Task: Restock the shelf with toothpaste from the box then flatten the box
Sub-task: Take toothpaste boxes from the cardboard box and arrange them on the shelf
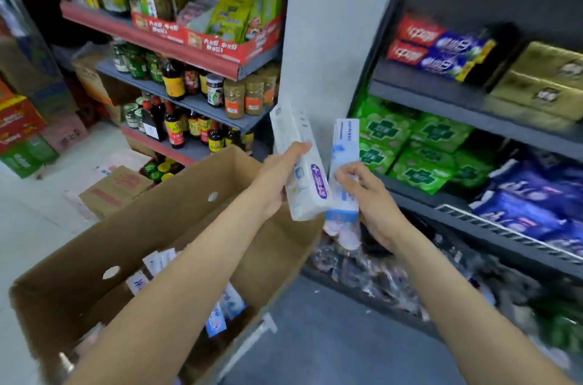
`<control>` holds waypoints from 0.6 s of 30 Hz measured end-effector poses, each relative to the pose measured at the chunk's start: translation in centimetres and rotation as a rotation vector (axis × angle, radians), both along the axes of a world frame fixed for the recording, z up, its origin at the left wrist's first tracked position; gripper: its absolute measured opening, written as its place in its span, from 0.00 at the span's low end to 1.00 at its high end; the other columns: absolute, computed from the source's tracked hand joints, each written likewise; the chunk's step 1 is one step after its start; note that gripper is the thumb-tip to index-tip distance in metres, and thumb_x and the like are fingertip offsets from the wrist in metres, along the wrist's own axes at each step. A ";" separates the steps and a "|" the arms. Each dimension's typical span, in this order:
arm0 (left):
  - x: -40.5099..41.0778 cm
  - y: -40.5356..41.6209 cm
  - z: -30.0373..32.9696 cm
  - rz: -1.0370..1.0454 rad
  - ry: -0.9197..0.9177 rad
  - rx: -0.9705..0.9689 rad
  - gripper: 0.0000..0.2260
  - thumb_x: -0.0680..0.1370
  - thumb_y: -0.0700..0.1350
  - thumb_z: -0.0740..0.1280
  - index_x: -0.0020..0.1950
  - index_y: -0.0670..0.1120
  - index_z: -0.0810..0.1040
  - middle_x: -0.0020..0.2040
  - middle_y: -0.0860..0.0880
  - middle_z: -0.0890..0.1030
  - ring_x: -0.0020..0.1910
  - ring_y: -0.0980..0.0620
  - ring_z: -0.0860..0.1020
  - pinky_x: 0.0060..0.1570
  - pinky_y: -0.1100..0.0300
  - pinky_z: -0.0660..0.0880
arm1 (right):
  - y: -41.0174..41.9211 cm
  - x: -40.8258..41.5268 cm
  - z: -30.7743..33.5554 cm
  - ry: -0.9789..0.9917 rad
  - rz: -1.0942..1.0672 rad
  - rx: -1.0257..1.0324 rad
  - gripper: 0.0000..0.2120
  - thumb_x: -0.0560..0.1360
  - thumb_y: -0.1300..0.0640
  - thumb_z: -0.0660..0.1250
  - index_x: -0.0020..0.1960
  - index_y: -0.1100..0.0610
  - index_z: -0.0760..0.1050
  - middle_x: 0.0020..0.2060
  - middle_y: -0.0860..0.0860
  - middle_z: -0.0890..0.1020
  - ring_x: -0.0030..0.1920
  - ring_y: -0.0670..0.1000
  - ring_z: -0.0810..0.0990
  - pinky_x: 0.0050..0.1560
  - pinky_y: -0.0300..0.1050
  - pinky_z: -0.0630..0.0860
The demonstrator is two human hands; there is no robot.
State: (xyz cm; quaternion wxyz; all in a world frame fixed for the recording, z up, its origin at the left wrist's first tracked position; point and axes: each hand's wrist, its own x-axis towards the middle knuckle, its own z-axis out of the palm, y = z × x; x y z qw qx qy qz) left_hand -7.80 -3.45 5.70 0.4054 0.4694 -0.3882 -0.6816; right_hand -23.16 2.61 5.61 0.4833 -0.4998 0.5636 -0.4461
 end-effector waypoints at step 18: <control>-43.0 11.2 10.1 -0.638 0.440 0.064 0.21 0.75 0.58 0.60 0.53 0.41 0.78 0.37 0.42 0.82 0.31 0.48 0.81 0.29 0.60 0.78 | 17.5 -41.8 9.9 -0.087 -0.553 -0.133 0.18 0.76 0.52 0.66 0.65 0.51 0.70 0.57 0.51 0.81 0.54 0.53 0.81 0.54 0.53 0.77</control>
